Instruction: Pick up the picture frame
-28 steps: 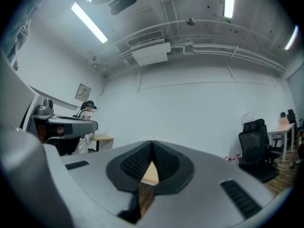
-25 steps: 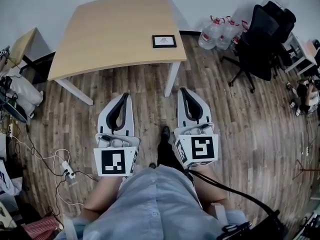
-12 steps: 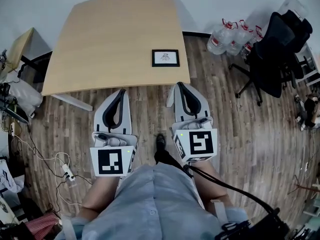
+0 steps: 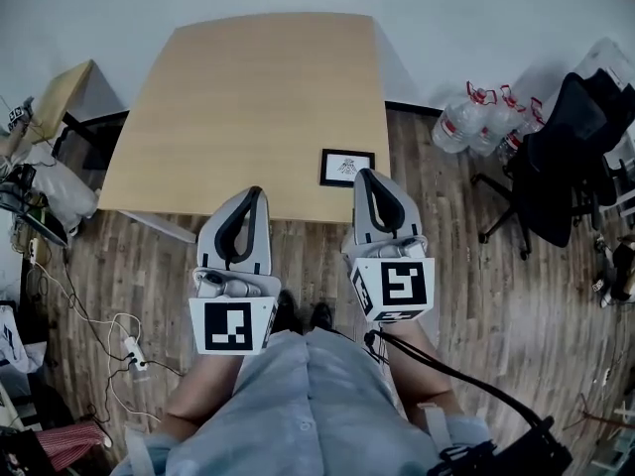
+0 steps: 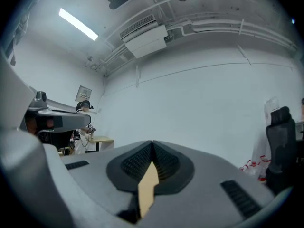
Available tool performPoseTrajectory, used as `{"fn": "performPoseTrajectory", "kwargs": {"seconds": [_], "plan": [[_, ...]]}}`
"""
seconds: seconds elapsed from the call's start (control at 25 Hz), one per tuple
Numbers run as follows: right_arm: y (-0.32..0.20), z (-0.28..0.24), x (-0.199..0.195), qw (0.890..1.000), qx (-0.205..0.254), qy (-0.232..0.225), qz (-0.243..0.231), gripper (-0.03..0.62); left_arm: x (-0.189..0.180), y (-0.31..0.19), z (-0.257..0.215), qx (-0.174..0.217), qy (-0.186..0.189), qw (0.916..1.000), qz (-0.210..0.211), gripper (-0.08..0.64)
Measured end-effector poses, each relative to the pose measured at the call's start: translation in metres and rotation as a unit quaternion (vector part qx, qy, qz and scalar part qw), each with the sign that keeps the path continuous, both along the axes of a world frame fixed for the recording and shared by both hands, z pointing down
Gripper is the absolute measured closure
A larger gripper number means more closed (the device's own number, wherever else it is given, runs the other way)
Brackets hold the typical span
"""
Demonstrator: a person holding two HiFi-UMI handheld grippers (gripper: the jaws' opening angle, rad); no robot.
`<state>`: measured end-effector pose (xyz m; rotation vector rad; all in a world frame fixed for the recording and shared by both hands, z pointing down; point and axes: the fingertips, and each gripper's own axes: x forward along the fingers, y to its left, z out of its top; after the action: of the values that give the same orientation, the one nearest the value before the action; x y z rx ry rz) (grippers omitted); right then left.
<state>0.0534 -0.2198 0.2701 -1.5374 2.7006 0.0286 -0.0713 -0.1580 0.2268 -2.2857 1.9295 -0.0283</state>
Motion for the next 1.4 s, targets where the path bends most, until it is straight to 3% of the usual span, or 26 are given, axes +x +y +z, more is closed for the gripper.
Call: {"fn": "performPoseTrajectory", "kwargs": {"seconds": [0.28,0.64,1.04,1.4], "plan": [[-0.037,0.011,-0.017,1.0,-0.01,0.009,0.007,0.591,-0.022,-0.038,0.014,-0.012,0.015,0.9998,0.0,0.558],[-0.102,0.03,-0.037,0.998,-0.026,0.032,0.048,0.591,-0.05,-0.118,0.035,-0.032,0.029,0.9985,0.035,0.558],[-0.157,0.079,-0.05,0.991,-0.099,0.051,0.072,0.589,-0.058,-0.189,0.06,-0.079,0.031,0.9933,0.079,0.558],[-0.161,0.165,-0.06,0.973,-0.207,0.067,0.08,0.589,-0.061,-0.222,0.108,-0.155,0.017,0.9827,0.1,0.558]]}}
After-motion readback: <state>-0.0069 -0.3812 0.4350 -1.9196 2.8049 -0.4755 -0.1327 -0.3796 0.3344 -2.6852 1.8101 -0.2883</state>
